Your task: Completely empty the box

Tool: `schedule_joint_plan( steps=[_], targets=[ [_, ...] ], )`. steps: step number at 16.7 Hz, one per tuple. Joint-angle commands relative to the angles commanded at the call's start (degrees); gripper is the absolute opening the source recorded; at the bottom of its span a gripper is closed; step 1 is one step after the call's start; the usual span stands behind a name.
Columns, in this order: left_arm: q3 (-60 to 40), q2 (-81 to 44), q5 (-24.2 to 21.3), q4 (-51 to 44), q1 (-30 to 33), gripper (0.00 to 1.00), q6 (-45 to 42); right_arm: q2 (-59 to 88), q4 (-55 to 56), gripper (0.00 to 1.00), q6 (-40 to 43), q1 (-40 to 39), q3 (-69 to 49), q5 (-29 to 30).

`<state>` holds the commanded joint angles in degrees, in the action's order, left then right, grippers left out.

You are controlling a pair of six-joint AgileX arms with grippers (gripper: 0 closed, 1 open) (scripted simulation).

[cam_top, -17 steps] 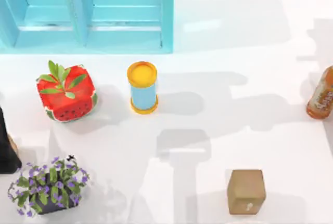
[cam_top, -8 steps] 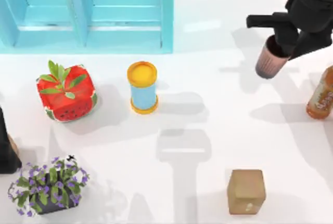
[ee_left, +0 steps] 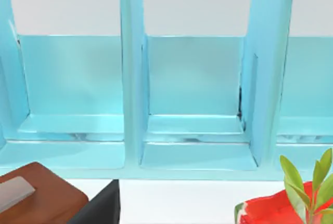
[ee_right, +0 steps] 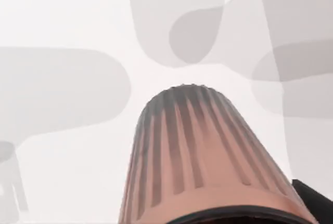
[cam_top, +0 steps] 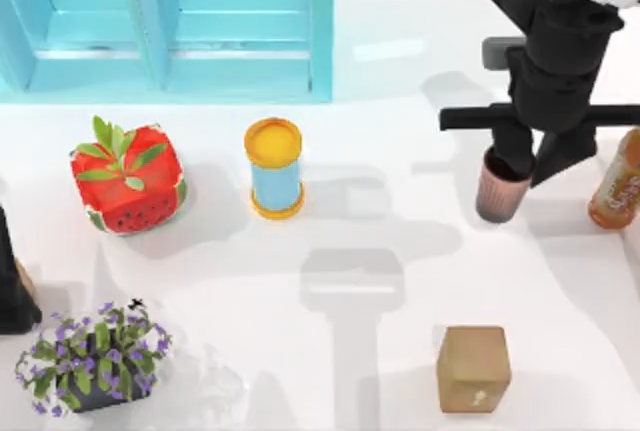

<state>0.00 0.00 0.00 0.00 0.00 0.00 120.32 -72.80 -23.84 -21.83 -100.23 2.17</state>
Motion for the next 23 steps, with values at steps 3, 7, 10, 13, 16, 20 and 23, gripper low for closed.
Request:
schedule_joint_plan(
  steps=[3, 7, 10, 13, 16, 20, 23],
  targets=[
    [0.0, 0.0, 0.0, 0.0, 0.0, 1.0, 0.0, 0.0, 0.0, 0.0, -0.1, 0.1, 0.0, -0.2],
    [0.0, 0.0, 0.0, 0.0, 0.0, 1.0, 0.0, -0.3, 3.7, 0.0, -2.1, -2.2, 2.6, 0.0],
    [0.0, 0.0, 0.0, 0.0, 0.0, 1.0, 0.0, -0.2, 6.2, 0.0, -2.7, -2.6, 5.0, 0.3],
    [0.0, 0.0, 0.0, 0.0, 0.0, 1.0, 0.0, 1.4, 8.1, 0.0, -1.4, -1.5, 6.6, 0.1],
    [0.0, 0.0, 0.0, 0.0, 0.0, 1.0, 0.0, 2.1, 9.2, 0.0, -0.5, -0.5, 7.2, 0.0],
    [0.0, 0.0, 0.0, 0.0, 0.0, 1.0, 0.0, 2.1, 9.2, 0.08, -0.5, -0.5, 7.2, 0.0],
    [0.0, 0.0, 0.0, 0.0, 0.0, 1.0, 0.0, 2.1, 9.2, 0.3, -0.5, -0.5, 7.2, 0.0]
  ],
)
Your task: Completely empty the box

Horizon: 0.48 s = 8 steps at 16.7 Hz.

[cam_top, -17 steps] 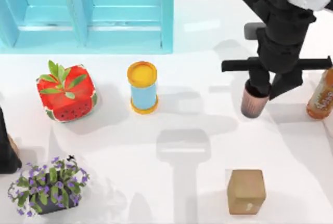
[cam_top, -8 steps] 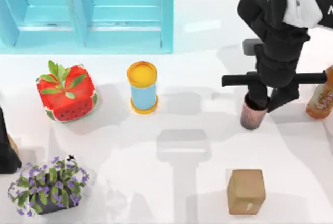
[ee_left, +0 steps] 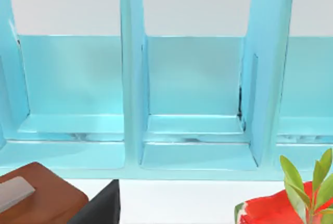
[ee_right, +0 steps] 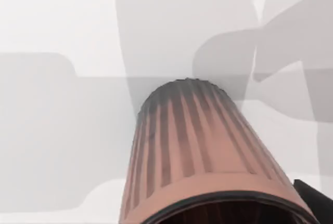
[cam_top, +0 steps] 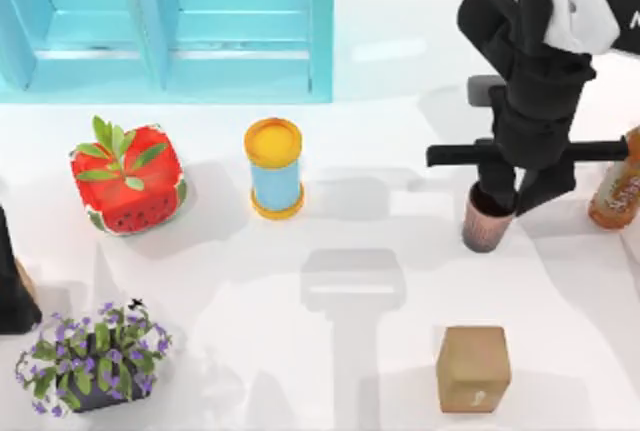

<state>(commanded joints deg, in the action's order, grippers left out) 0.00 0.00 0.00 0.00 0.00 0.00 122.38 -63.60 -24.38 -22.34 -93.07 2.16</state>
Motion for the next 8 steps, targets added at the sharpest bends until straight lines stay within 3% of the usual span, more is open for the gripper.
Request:
schedule_joint_plan(
  steps=[8],
  targets=[
    [0.0, 0.0, 0.0, 0.0, 0.0, 1.0, 0.0, 0.0, 0.0, 0.9, 0.0, 0.0, 0.0, 0.0]
  ],
)
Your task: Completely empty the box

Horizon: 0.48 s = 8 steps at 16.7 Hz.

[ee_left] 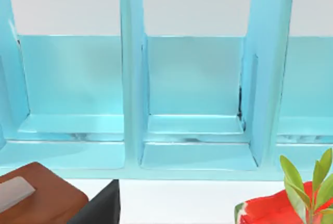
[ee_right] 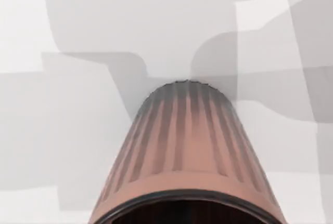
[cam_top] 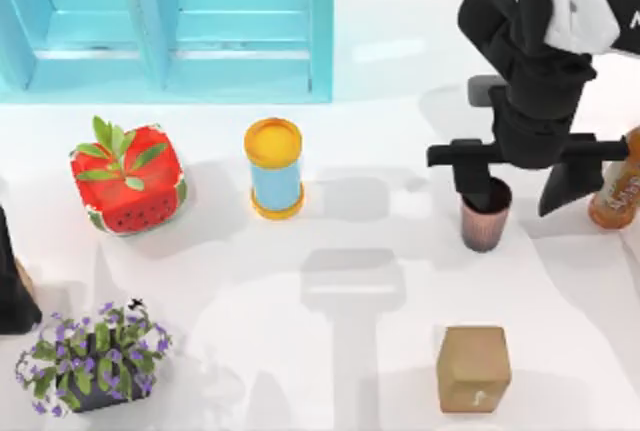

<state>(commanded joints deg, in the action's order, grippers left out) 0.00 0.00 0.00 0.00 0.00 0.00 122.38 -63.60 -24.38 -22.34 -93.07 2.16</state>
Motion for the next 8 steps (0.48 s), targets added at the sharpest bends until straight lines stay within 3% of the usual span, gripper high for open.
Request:
schedule_joint_plan(
  steps=[2, 8],
  targets=[
    [0.0, 0.0, 0.0, 0.0, 0.0, 1.0, 0.0, 0.0, 0.0, 1.0, 0.0, 0.0, 0.0, 0.0],
    [0.0, 0.0, 0.0, 0.0, 0.0, 1.0, 0.0, 0.0, 0.0, 1.0, 0.0, 0.0, 0.0, 0.0]
  ],
)
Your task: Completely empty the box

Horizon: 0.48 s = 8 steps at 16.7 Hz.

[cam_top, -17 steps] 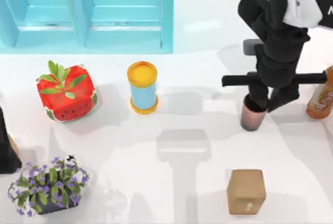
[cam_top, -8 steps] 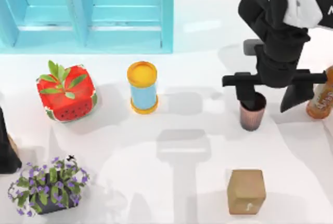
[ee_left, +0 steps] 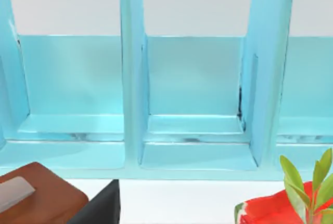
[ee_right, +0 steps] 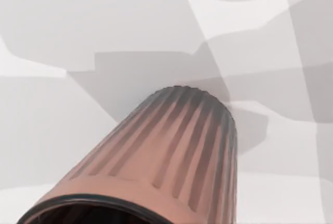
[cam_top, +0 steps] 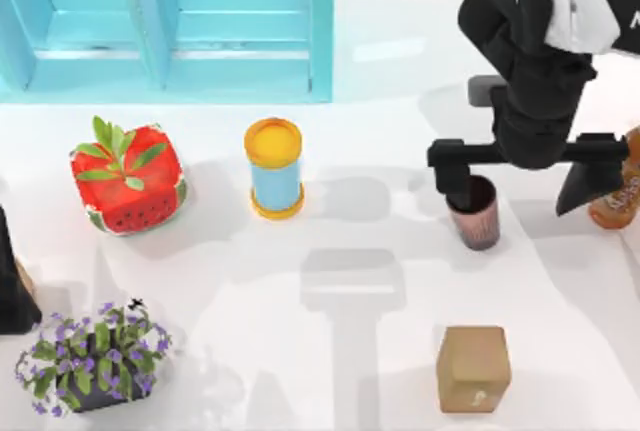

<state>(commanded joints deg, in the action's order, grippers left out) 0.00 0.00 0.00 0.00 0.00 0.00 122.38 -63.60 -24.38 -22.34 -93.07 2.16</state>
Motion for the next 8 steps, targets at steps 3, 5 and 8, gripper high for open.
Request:
schedule_joint_plan(
  steps=[3, 5, 8],
  targets=[
    [0.0, 0.0, 0.0, 0.0, 0.0, 1.0, 0.0, 0.0, 0.0, 1.0, 0.0, -0.2, -0.1, 0.0],
    [0.0, 0.0, 0.0, 0.0, 0.0, 1.0, 0.0, -0.1, 0.2, 1.0, 0.4, -1.8, -1.9, -0.2],
    [0.0, 0.0, 0.0, 0.0, 0.0, 1.0, 0.0, -0.4, -0.7, 1.0, 1.2, -4.8, -7.4, -0.5]
  ],
)
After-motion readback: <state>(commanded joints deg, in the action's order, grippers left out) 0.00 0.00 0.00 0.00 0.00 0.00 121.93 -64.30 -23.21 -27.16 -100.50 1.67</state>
